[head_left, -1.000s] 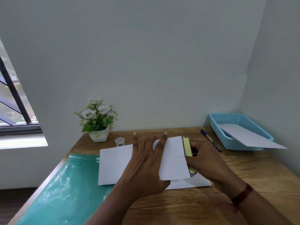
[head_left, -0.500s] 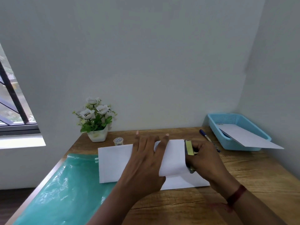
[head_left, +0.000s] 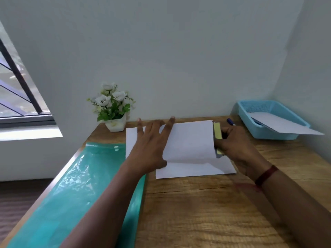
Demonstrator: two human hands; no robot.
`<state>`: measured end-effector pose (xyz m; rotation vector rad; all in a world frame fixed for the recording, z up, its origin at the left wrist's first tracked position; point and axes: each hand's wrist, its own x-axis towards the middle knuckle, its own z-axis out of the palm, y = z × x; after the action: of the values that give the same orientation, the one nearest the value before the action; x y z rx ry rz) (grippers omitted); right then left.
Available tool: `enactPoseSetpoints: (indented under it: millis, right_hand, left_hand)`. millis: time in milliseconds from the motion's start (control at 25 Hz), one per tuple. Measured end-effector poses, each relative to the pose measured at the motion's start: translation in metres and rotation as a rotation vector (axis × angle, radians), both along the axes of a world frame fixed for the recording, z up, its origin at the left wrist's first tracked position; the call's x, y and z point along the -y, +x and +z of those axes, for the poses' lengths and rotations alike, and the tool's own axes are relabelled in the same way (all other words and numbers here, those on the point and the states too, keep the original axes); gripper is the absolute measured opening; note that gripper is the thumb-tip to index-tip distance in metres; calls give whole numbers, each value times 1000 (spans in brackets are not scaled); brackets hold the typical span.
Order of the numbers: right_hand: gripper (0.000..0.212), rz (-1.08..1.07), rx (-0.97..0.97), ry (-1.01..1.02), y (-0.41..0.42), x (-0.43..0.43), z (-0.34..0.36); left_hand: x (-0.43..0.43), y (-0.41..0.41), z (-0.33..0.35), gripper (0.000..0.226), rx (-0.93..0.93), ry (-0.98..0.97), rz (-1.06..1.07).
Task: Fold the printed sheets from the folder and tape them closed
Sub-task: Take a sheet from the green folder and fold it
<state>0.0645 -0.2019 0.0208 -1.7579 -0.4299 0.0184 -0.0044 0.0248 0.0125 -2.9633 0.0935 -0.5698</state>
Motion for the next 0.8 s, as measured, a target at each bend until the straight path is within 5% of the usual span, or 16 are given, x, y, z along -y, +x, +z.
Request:
enactPoseSetpoints:
  millis: [440,800]
  right_hand:
    - [17,-31,-30,32,9,1,-13]
    - [30,28,-147,107,6,1,-6]
  left_hand:
    - [-8,0,-1,114,97,1,-24]
    - [-16,-8,9,128,9,-34,18]
